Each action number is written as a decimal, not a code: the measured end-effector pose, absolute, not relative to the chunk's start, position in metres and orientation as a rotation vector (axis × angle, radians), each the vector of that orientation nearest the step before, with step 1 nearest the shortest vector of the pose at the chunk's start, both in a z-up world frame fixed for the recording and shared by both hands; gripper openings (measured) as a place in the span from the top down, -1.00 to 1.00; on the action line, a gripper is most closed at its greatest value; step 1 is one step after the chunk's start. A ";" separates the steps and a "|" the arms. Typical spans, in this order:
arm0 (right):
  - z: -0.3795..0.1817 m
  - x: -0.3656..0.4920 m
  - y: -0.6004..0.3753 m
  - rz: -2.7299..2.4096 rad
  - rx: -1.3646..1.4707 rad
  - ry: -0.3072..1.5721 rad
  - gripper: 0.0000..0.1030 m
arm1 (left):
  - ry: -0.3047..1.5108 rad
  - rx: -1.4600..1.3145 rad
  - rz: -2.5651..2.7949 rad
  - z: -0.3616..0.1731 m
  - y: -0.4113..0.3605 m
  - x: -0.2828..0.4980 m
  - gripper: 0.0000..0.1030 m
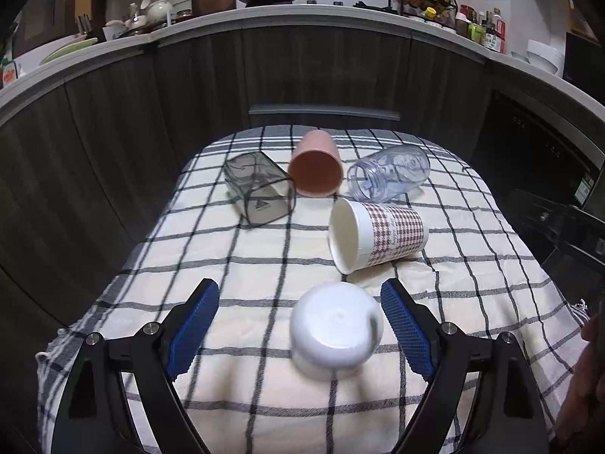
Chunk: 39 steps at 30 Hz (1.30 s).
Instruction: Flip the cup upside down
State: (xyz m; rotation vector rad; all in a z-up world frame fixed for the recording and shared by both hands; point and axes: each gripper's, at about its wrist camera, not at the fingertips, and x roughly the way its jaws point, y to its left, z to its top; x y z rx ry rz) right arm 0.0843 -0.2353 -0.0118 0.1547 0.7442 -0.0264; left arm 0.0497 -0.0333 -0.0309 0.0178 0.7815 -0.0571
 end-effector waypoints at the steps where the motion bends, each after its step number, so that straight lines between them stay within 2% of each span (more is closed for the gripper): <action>1: -0.006 0.080 -0.232 -0.031 0.143 0.733 -0.75 | 0.778 0.015 -0.056 -0.028 -0.031 0.048 -0.70; 6: 0.008 0.064 -0.219 -0.041 0.109 0.712 -0.79 | 0.761 0.005 -0.044 -0.014 -0.022 0.037 -0.71; 11: 0.009 0.047 -0.216 -0.051 0.104 0.709 -0.81 | 0.724 -0.001 -0.035 -0.006 -0.016 0.019 -0.84; 21: 0.008 0.031 -0.216 -0.094 0.076 0.698 -0.87 | 0.684 0.009 -0.012 -0.003 -0.015 0.007 -0.96; 39: 0.019 0.008 -0.204 -0.089 0.017 0.589 -0.89 | 0.637 0.013 0.022 -0.002 -0.008 -0.011 -1.00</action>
